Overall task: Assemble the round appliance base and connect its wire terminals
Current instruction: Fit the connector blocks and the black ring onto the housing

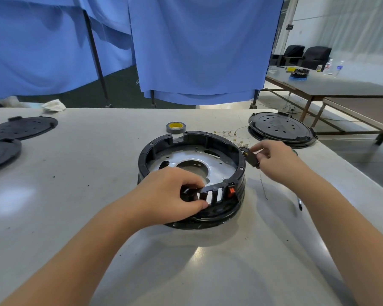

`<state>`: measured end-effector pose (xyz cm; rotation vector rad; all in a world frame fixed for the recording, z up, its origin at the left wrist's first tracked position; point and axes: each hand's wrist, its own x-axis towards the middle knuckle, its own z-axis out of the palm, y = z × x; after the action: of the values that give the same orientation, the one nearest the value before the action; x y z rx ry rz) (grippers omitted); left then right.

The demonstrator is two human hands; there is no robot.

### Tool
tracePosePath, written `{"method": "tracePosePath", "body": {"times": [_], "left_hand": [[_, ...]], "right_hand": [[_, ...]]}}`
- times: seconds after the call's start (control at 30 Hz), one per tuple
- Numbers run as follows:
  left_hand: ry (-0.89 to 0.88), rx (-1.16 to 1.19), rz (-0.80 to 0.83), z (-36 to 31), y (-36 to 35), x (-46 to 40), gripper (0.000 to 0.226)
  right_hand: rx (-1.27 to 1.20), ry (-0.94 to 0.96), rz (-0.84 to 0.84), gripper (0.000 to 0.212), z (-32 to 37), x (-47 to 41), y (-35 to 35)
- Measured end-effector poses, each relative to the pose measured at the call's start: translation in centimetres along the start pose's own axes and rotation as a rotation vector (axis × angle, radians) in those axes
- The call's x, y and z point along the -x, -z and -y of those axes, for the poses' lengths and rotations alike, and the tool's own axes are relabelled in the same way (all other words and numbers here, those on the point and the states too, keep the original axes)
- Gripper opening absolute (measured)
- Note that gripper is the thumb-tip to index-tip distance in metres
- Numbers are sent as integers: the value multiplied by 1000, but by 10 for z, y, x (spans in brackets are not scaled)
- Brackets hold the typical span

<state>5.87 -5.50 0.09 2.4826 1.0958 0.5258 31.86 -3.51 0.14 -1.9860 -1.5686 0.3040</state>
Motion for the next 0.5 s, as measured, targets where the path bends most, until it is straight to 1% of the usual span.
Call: {"method": "tracePosePath", "body": {"times": [0.13,0.2,0.23,0.27,0.3,0.37,0.43,0.5], "left_hand": [[5,19,4,-1,2,1,5],[10,22,0,-2,2,1,5],[13,22,-1,-3,2,1,5],[17,23,0,-3,2,1,5],[21,25,1,-3,2,1,5],[28,52,2,-2,1,1,8],[37,118,-9,-3,2,2,15],[31,208,-49,-4,4,2,23]], "right_hand": [[-202,77,-9,25,12,11,19],[-275,93,-64,28,13,16,26],[-340,90,-77,29,14,19,30],[-442,85,-51,30,15,23,32],[-571,79,21,31,18,28,33],[-793,86,229,36,22,39,31],[-855,131,398,35,25,48,25],[-828,184,485,34,29,55,19]]}}
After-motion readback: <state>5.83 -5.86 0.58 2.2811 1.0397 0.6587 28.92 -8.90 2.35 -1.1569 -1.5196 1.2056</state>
